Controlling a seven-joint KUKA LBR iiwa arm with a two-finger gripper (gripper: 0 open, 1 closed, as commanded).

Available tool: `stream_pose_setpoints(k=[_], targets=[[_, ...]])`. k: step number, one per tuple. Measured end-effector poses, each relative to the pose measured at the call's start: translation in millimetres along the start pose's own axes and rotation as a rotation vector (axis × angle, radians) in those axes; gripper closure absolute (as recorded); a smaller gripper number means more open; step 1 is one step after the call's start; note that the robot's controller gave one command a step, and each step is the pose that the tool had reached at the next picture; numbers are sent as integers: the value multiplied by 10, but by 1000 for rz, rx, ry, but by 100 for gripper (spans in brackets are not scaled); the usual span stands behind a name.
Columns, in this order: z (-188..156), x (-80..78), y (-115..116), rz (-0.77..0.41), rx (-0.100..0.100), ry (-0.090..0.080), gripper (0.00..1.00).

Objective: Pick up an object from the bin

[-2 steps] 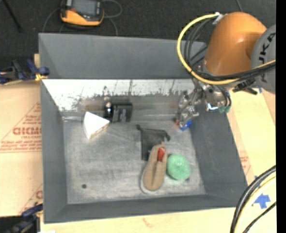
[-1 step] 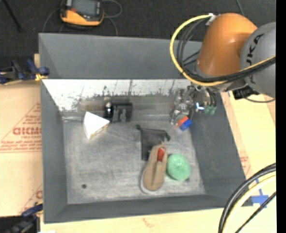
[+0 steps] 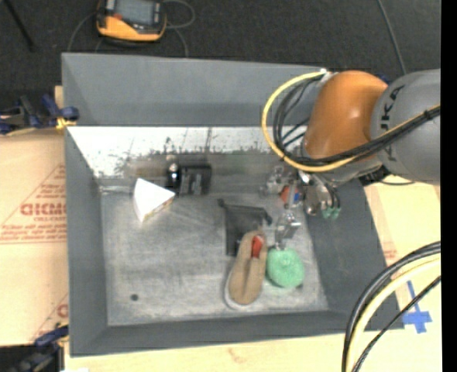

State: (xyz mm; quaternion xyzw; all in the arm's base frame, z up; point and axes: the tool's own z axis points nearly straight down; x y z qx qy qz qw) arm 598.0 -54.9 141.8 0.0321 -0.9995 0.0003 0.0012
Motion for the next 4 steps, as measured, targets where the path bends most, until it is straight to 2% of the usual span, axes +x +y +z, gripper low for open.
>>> stream_pose_setpoints(k=[1,2,3,4], targets=[[-29,-20,-2,-1,2,-7,0],[645,-135,559,-58,5,7,100],[645,-135,559,-59,6,7,100],[-847,-231,349,-216,2,-10,100]])
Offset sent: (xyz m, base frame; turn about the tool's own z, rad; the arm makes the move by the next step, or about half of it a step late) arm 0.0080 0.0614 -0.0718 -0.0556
